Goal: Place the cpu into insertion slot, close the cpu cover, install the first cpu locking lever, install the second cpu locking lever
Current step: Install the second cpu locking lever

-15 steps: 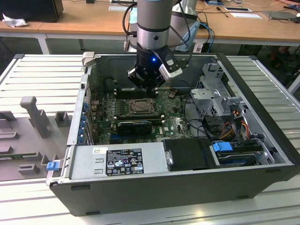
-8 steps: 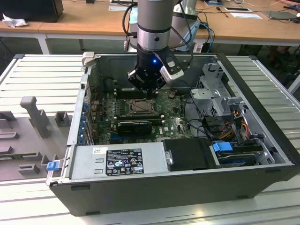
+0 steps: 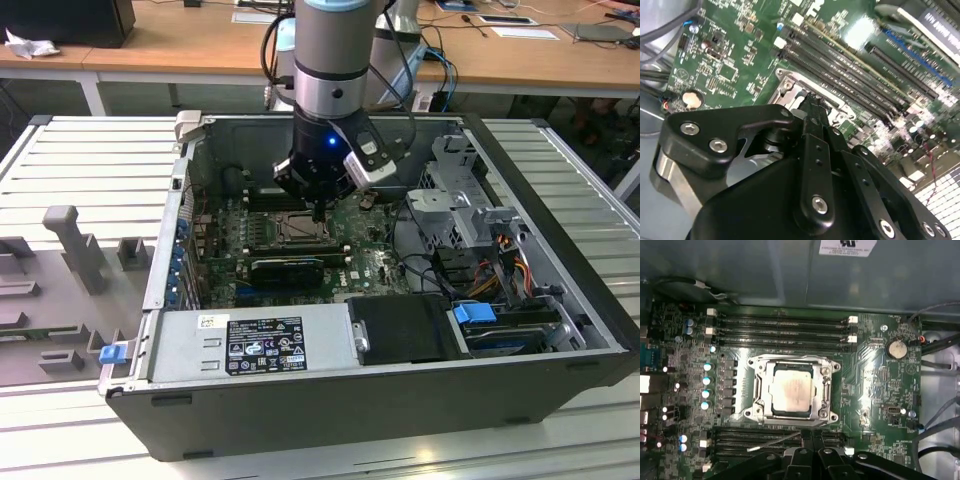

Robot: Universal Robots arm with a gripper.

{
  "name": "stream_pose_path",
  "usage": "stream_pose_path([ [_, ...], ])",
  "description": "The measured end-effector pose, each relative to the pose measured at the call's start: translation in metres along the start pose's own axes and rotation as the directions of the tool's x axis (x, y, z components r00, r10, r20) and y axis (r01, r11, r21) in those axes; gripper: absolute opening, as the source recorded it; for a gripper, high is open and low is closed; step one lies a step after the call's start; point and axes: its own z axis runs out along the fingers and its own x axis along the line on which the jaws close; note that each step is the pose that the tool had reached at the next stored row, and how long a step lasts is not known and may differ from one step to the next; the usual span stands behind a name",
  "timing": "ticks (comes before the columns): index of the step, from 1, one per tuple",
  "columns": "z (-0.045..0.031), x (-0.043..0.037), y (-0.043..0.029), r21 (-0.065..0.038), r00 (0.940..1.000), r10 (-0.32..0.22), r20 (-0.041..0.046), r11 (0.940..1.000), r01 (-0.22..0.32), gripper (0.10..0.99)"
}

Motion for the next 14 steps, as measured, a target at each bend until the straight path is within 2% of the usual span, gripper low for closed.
stream_pose_path([
  [1,-0.0001,0.0004,-0.0073,0.000,1.0000,0.000,-0.0001,1.0000,0.000,0.106],
  [2,0.0001,0.0005,-0.0103,-0.004,1.0000,0.000,-0.0026,1.0000,0.000,0.106],
  [3,0.0001,0.0009,-0.0117,-0.018,1.0000,0.000,-0.0033,0.9998,-0.001,0.106],
  [7,0.0001,0.0057,-0.0118,-0.023,1.0000,0.001,-0.0030,0.9997,-0.001,0.106],
  [14,0.0001,0.0070,-0.0119,-0.025,1.0000,0.001,-0.0030,0.9997,-0.001,0.106],
])
